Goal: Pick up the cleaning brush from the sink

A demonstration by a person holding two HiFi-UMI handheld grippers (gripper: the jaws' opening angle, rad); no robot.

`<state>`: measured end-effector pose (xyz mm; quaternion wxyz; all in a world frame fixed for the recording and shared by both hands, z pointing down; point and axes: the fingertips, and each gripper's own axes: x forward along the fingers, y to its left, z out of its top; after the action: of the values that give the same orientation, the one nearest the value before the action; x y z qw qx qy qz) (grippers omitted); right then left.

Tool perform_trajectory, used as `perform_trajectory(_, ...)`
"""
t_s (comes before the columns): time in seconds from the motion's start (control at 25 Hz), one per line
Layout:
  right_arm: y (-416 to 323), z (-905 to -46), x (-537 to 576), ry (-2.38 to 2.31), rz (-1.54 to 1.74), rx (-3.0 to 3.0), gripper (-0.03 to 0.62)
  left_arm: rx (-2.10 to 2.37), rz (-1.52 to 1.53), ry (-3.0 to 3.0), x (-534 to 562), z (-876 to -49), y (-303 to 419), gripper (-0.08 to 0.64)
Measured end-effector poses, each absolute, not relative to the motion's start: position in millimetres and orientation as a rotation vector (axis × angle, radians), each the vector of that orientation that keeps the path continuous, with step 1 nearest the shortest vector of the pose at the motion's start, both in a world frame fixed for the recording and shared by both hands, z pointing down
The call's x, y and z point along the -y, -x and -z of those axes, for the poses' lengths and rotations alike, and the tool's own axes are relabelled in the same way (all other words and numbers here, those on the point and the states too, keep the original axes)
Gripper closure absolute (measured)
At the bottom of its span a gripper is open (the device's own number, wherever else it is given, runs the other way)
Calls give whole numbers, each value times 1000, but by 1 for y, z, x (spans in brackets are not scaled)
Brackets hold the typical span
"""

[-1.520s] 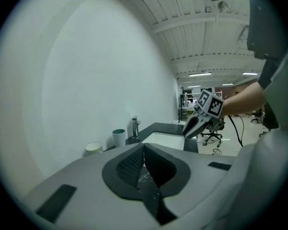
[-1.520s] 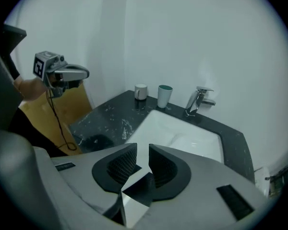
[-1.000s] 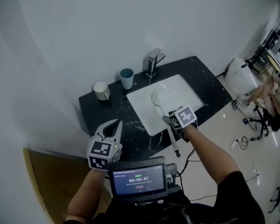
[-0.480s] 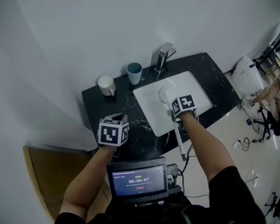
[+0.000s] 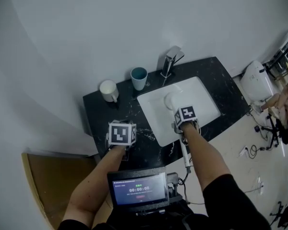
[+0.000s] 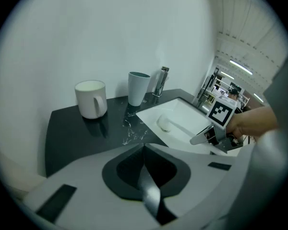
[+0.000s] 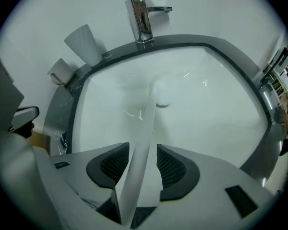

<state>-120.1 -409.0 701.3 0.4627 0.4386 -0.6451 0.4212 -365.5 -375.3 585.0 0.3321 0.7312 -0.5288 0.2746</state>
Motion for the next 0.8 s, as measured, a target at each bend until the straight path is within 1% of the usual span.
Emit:
perform_trajectory(0.12, 120, -709, 414, -1031, -1001, 1555, 414, 1398, -733, -1883, 379, -591, 363, 557)
perform_trajectory(0.16, 118, -710, 417, -1037, -997, 1544, 423, 1394, -723, -1880, 379, -592, 361, 557)
perform_trajectory(0.24, 115, -712, 421, -1053, -1001, 1522, 492, 1395, -719, -1881, 380, -593, 359, 557)
perform_trajectory(0.28, 114, -713, 422, -1059, -1005, 1513, 499, 1399, -714, -1885, 381, -592, 359, 557)
perform_trajectory(0.64, 109, -708, 417, -1108, -1047, 1505, 531, 1413, -658, -1904, 375, -590, 358, 556)
perform_trajectory(0.8, 108, -696, 407, -1112, -1099, 1537, 534, 1404, -639, -1909, 368, -584, 358, 555)
